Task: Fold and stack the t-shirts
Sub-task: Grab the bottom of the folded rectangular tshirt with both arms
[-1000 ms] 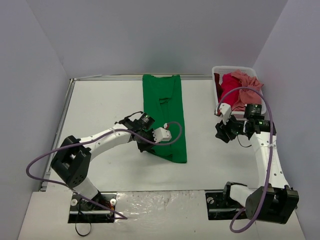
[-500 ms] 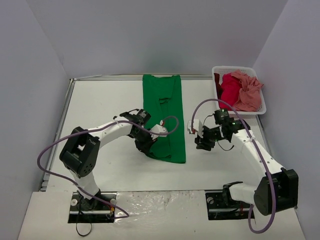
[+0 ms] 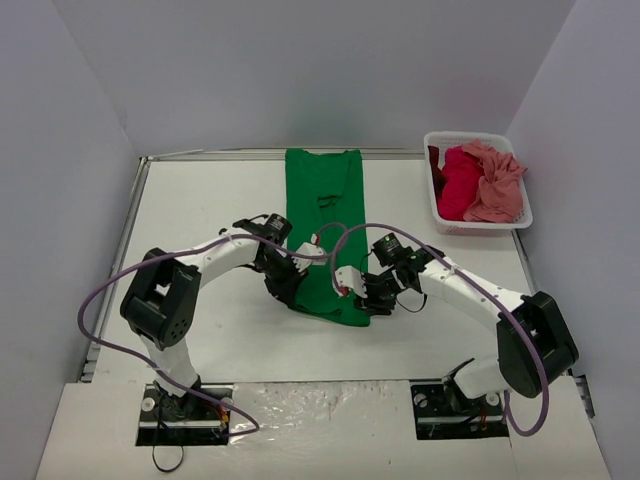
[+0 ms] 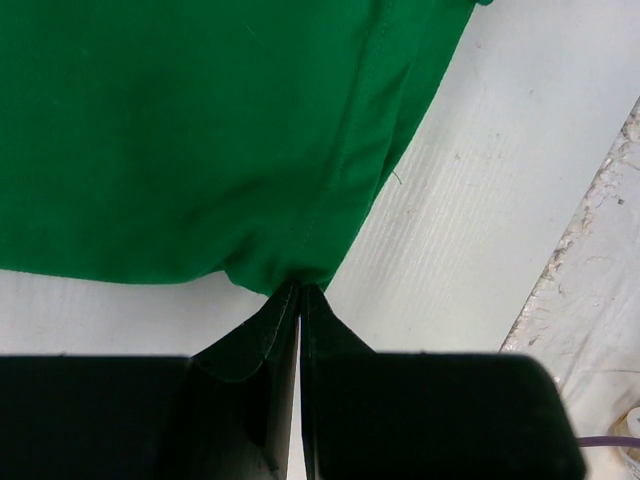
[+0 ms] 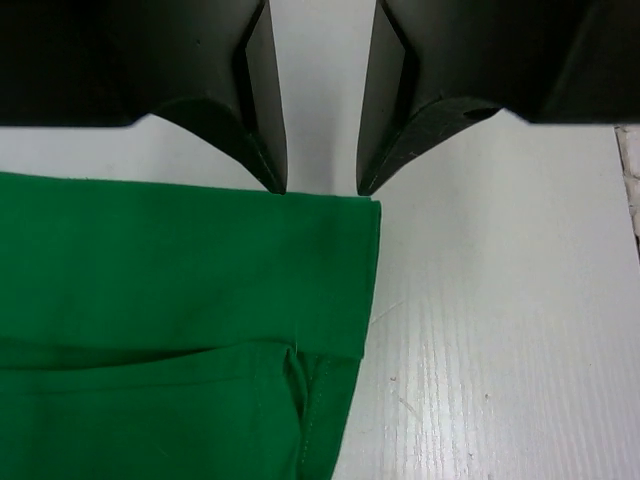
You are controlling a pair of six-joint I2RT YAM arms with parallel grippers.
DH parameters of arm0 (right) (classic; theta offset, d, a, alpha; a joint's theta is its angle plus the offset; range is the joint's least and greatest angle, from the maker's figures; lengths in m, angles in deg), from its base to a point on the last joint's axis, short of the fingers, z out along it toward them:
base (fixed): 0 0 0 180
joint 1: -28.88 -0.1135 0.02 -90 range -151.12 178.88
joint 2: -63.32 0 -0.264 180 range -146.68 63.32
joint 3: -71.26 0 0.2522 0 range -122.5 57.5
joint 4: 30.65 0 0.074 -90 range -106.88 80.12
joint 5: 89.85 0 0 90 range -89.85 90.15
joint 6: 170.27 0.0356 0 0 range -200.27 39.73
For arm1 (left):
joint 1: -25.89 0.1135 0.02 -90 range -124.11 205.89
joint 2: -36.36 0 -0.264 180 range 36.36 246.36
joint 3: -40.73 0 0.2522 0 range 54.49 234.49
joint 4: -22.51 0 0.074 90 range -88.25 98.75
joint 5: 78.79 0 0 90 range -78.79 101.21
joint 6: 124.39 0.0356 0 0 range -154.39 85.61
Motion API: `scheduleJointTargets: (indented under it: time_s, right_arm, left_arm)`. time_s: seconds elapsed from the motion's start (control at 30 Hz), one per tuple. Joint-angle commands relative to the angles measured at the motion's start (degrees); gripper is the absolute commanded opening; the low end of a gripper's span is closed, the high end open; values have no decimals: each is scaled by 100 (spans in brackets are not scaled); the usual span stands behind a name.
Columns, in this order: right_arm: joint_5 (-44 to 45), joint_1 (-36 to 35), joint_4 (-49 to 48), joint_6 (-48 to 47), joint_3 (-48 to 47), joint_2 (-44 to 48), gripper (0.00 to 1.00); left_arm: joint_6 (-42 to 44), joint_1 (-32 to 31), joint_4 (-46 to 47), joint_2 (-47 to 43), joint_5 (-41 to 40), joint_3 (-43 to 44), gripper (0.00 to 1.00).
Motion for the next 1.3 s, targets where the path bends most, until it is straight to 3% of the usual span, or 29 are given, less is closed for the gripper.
scheduleJointTargets:
  time_s: [0.0,0.6,1.17,1.27]
  right_arm:
    - [205,-152,-38,155,-64,-227,30]
    - [469,-635,50,278,-55,-737,29]
    - [1013,-1136,-169,489,85,-1326,34]
    - [1180,-1250,-337,612,164,-1405,22]
  left_arm:
    - [8,81,-149,-145,215,137,2]
    - [-10,195,-34,-57,320,84,2]
    - [-45,274,-8,40,434,84,2]
    - [-45,309,-8,39,470,66,3]
